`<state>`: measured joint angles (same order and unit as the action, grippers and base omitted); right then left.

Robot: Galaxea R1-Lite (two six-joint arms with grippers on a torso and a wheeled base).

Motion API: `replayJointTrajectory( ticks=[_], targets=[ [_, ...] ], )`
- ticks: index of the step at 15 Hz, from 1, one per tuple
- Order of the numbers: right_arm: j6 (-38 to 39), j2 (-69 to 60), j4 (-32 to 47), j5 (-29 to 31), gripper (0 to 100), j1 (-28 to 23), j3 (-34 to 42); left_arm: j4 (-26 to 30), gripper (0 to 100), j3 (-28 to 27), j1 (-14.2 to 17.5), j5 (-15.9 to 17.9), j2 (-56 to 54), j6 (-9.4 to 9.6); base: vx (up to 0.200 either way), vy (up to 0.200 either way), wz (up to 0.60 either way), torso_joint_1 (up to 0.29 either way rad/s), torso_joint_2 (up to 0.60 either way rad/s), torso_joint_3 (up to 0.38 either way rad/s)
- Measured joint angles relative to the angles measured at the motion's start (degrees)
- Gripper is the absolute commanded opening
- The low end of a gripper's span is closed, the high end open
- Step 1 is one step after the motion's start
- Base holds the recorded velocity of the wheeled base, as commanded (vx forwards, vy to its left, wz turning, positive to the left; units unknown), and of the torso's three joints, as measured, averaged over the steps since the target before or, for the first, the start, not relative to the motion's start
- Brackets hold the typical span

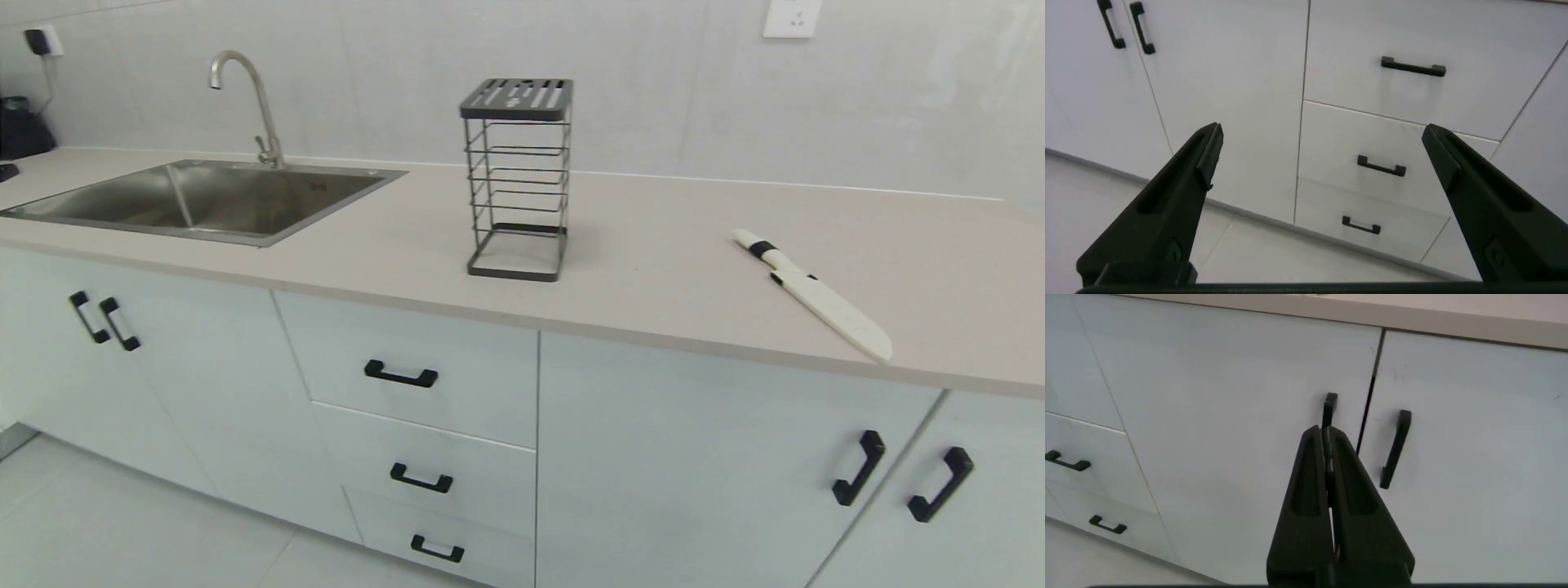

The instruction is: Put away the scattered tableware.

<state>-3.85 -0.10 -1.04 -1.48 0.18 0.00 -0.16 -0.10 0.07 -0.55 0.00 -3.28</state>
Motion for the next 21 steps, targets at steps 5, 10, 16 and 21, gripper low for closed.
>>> replayJointTrajectory(
  ticks=[5, 10, 16, 21],
  targets=[
    [-0.06, 0.00, 0.00, 0.09, 0, 0.00, 0.00, 0.02, 100, 0.00, 0.02, -0.57, 0.00, -0.02, 0.000, 0.000, -0.12, 0.001, 0.00, 0.000],
    [-0.06, 0.00, 0.02, 0.09, 0, -0.02, 0.00, 0.05, 100, 0.00, 0.00, -0.67, 0.00, -0.16, 0.160, 0.000, 0.00, -0.006, 0.00, 0.003],
    [-0.09, 0.05, 0.02, 0.04, 0, -0.07, 0.00, 0.00, 100, 0.00, 0.02, -0.67, 0.00, -0.20, 0.000, 0.000, -0.30, 0.001, 0.00, 0.004],
    [-0.09, 0.07, 0.00, 0.00, 0, -0.23, 0.00, 0.06, 100, 0.00, -0.05, -0.67, 0.00, -0.22, 0.000, -0.160, 0.00, 0.006, 0.00, 0.001]
  ],
)
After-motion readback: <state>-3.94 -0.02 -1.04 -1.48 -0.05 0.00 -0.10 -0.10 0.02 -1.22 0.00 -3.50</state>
